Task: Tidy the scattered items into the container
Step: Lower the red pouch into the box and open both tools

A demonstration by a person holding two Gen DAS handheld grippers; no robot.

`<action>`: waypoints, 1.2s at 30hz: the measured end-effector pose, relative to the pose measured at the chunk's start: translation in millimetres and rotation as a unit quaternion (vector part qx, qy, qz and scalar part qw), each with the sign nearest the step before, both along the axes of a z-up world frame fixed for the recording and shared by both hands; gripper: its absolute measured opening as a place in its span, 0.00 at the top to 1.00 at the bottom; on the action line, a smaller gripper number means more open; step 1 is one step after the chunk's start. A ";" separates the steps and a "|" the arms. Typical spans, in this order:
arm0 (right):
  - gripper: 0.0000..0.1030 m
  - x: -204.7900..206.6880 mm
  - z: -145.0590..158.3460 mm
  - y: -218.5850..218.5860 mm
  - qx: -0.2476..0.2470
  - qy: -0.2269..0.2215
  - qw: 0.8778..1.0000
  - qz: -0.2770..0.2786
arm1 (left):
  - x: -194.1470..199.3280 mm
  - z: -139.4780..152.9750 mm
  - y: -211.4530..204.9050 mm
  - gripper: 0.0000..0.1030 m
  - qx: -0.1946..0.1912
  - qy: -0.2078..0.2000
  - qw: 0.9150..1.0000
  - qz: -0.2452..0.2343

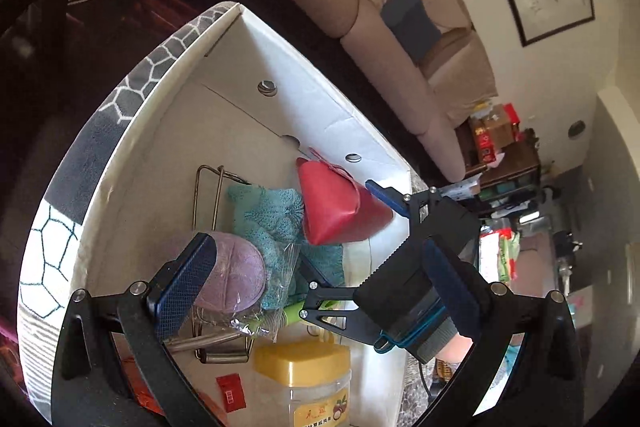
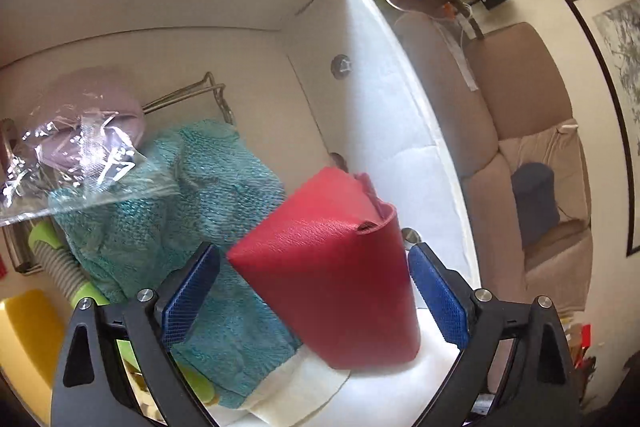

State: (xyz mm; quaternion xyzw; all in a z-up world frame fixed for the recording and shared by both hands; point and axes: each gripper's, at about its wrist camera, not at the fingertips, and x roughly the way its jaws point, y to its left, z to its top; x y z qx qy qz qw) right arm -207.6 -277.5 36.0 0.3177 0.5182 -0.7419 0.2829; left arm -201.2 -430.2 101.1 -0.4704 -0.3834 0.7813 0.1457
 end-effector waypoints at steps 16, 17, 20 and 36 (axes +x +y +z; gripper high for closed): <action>0.24 -74.7 99.1 76.5 -0.328 -0.176 0.907 -0.196 | 5.9 -4.6 -1.8 0.00 0.045 0.024 0.999 0.003; 0.24 -82.1 107.1 83.0 -0.382 -0.213 0.874 -0.211 | 5.0 -4.7 1.8 0.00 0.041 0.024 0.999 -0.001; 0.24 -107.0 99.8 95.6 -0.478 -0.352 0.769 -0.237 | 2.8 -6.8 11.7 0.00 0.035 0.018 0.999 -0.012; 0.28 -60.3 106.4 96.5 -0.387 -0.242 0.862 -0.222 | -16.0 -30.7 24.6 0.00 0.018 -0.024 0.999 0.013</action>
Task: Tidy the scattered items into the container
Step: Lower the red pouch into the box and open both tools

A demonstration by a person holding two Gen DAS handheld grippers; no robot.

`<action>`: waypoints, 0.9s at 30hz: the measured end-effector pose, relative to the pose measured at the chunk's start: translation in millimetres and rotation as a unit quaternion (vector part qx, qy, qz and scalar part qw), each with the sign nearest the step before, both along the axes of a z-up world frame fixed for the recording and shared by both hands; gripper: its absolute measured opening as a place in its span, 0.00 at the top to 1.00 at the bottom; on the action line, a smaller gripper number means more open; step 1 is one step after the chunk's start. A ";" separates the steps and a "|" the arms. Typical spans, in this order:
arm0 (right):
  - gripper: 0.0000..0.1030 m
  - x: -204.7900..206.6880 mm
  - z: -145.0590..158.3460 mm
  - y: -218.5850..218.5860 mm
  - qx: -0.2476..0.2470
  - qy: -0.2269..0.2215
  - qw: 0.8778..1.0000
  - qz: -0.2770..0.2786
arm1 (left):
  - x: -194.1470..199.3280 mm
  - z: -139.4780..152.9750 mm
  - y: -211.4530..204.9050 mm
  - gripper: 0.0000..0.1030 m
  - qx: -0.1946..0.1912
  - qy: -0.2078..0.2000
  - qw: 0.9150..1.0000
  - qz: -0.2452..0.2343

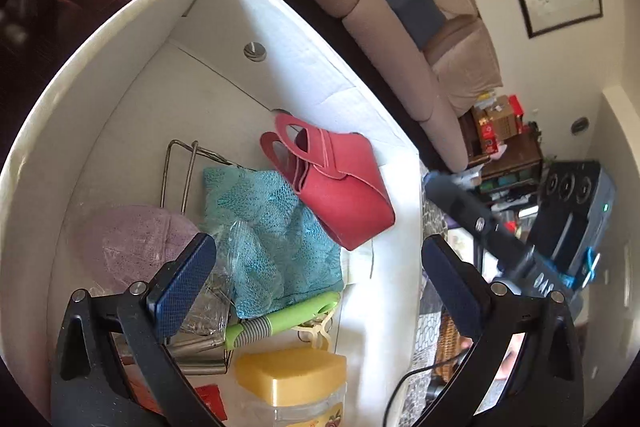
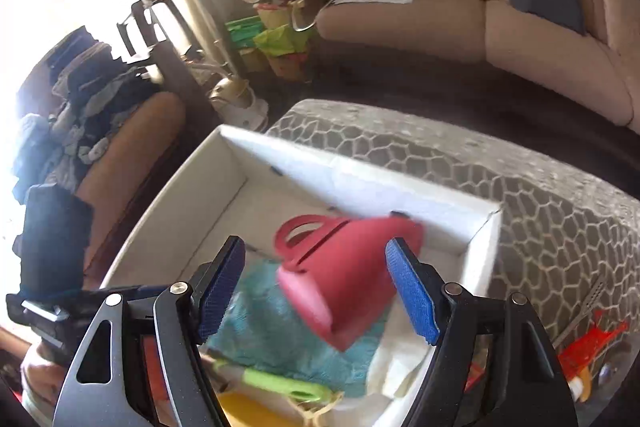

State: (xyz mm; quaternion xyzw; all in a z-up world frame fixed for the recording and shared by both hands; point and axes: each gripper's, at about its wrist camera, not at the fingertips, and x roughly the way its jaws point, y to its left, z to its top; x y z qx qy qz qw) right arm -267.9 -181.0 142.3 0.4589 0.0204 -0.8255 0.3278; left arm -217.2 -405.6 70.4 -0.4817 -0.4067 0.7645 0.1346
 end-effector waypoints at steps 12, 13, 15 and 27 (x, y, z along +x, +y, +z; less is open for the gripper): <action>0.85 2.1 -67.4 -14.5 0.006 -0.120 0.993 -0.001 | -24.1 -11.4 3.1 0.00 -0.027 -0.024 0.999 0.000; 0.87 0.7 -67.5 -7.7 0.007 -0.129 0.992 -0.009 | -30.7 -14.6 9.6 0.00 -0.033 -0.031 0.999 -0.007; 0.89 2.5 -65.3 3.0 0.018 -0.135 0.991 -0.015 | -46.1 -25.6 24.6 0.00 -0.039 -0.056 0.997 -0.024; 0.27 45.4 -1.9 49.2 0.022 -0.022 0.999 -0.004 | -46.1 -18.1 82.4 0.00 -0.176 -0.074 0.979 -0.066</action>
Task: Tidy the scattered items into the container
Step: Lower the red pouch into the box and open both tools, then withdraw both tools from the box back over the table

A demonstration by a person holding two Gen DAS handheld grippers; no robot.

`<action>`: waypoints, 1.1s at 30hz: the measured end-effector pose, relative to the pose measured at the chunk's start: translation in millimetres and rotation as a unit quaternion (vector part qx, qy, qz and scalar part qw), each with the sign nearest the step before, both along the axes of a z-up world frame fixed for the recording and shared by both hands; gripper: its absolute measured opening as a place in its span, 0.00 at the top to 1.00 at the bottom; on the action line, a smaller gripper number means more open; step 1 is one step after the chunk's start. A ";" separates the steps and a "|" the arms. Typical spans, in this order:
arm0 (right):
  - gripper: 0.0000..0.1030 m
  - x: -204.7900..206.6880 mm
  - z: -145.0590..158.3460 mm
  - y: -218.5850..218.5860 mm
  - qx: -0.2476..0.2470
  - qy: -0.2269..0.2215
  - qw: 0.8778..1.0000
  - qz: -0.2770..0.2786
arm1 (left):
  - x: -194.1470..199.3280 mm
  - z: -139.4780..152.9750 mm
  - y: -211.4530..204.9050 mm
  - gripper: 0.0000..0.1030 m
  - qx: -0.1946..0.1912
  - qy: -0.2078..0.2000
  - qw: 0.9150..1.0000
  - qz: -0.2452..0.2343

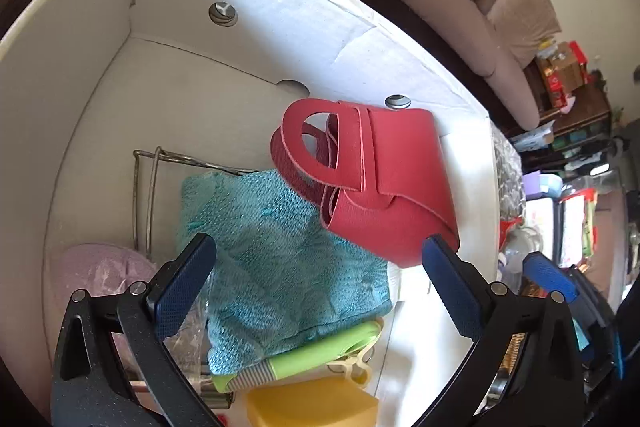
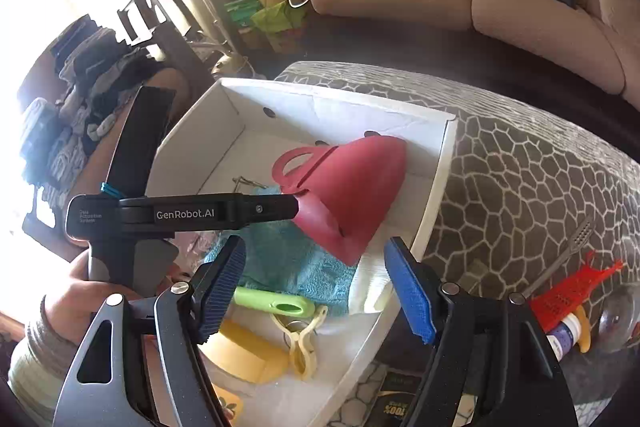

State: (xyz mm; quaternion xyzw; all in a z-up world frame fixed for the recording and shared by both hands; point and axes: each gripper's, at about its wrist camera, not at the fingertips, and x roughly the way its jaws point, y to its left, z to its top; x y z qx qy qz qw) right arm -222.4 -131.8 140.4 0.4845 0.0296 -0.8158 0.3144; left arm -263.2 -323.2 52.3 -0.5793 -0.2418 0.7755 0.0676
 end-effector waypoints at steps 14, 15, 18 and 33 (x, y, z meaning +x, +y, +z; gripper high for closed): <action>0.22 86.6 66.2 -12.3 -0.002 0.091 0.996 0.010 | 120.3 111.3 -20.7 0.00 -0.084 0.050 0.995 0.012; 0.21 94.1 79.1 -11.6 -0.003 0.102 0.995 0.008 | 126.9 122.6 -22.1 0.00 -0.091 0.059 0.994 0.015; 0.20 117.1 106.3 -9.7 0.009 0.125 0.992 -0.005 | 152.7 148.9 -19.7 0.00 -0.121 0.080 0.989 0.019; 0.19 254.6 119.4 21.4 0.007 0.141 0.990 -0.016 | 291.7 191.8 22.7 0.00 -0.186 0.106 0.977 0.000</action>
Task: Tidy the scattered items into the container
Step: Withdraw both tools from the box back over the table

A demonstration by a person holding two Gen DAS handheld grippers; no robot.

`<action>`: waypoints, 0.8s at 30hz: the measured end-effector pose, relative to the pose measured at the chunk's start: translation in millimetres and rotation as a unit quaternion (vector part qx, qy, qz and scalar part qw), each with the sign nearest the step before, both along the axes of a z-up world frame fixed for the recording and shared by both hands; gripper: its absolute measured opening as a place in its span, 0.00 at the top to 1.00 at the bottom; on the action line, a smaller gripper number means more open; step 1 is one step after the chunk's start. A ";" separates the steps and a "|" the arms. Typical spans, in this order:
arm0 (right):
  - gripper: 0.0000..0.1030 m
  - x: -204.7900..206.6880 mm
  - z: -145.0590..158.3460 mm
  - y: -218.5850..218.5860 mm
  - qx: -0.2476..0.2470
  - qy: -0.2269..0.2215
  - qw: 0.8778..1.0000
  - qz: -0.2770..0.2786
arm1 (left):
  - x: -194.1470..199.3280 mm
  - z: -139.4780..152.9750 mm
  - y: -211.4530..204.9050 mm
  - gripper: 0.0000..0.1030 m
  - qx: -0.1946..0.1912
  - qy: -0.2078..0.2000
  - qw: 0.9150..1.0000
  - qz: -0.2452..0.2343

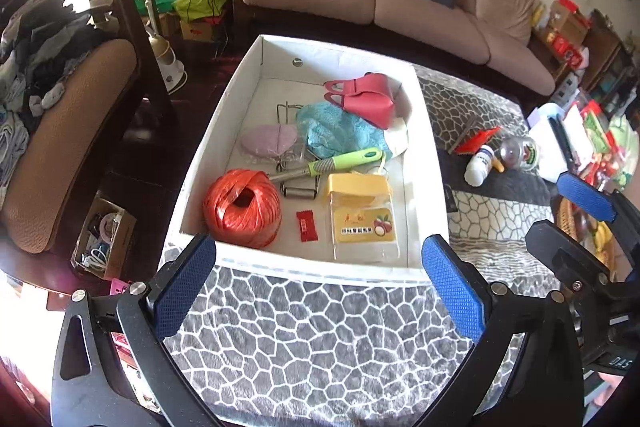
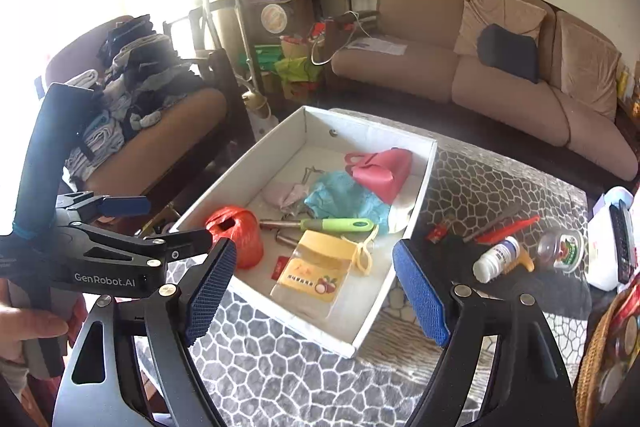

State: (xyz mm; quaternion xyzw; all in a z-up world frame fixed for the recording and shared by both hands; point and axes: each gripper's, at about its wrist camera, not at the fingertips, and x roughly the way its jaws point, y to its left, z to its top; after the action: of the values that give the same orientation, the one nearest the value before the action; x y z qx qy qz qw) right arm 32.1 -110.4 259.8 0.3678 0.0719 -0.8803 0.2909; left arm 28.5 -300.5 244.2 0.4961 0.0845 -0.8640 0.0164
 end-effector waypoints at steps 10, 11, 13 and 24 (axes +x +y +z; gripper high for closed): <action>0.18 62.0 5.1 36.6 -0.004 0.007 1.000 -0.015 | 61.0 2.2 35.1 0.00 -0.011 0.005 1.000 -0.009; 0.18 66.3 5.3 42.0 -0.007 0.006 1.000 -0.018 | 65.2 2.2 39.4 0.00 -0.010 0.006 1.000 -0.011; 0.18 73.8 4.6 53.7 -0.011 0.006 1.000 -0.024 | 72.3 0.6 49.6 0.00 -0.007 0.008 1.000 -0.017; 0.15 70.6 -40.8 161.6 -0.028 -0.039 0.994 -0.094 | 67.2 -38.8 133.8 0.00 0.002 -0.006 0.996 -0.087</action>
State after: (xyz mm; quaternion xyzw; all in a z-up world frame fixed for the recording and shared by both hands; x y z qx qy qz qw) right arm 102.7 51.2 218.9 0.3985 0.0015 -0.8905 0.2194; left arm 95.7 -166.7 205.4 0.5064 0.0423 -0.8592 -0.0593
